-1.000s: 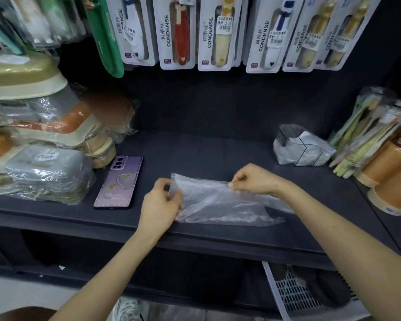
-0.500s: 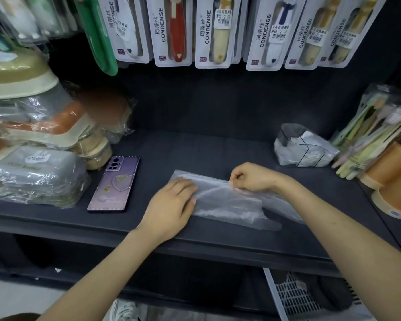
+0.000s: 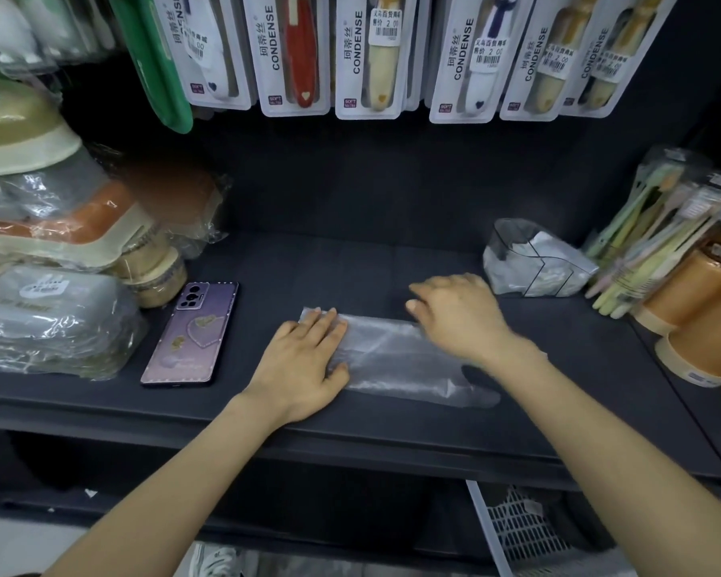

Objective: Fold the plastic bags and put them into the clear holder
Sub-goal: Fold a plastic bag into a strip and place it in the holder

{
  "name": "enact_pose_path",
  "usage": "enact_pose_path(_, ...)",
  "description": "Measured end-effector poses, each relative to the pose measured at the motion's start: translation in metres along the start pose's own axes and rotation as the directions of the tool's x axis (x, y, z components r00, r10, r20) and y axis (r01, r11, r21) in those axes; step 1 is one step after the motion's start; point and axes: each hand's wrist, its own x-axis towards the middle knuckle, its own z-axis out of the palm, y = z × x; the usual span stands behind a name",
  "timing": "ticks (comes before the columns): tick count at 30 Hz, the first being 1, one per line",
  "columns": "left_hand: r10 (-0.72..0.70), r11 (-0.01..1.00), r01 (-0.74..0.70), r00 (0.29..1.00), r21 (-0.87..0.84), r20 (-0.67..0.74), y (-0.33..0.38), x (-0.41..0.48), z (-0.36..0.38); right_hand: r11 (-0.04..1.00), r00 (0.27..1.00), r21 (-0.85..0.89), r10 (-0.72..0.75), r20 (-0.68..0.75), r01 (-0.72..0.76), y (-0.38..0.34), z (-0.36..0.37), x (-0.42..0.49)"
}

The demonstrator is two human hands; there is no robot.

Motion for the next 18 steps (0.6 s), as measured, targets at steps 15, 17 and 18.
enact_pose_path(15,-0.061,0.996,0.065,0.996,-0.056,0.069,0.001,0.001,0.004,0.987,0.983,0.024,0.156,0.092,-0.159,0.02,0.072,-0.072)
enact_pose_path(17,-0.061,0.997,0.063,0.995,-0.037,0.074,0.001,0.002,0.005,0.964,0.958,0.0,0.266,0.107,-0.267,0.054,0.069,-0.09)
enact_pose_path(18,-0.06,0.998,0.062,0.995,-0.032,0.079,0.001,0.002,0.005,0.953,0.944,-0.017,0.304,0.128,-0.304,0.065,0.066,-0.095)
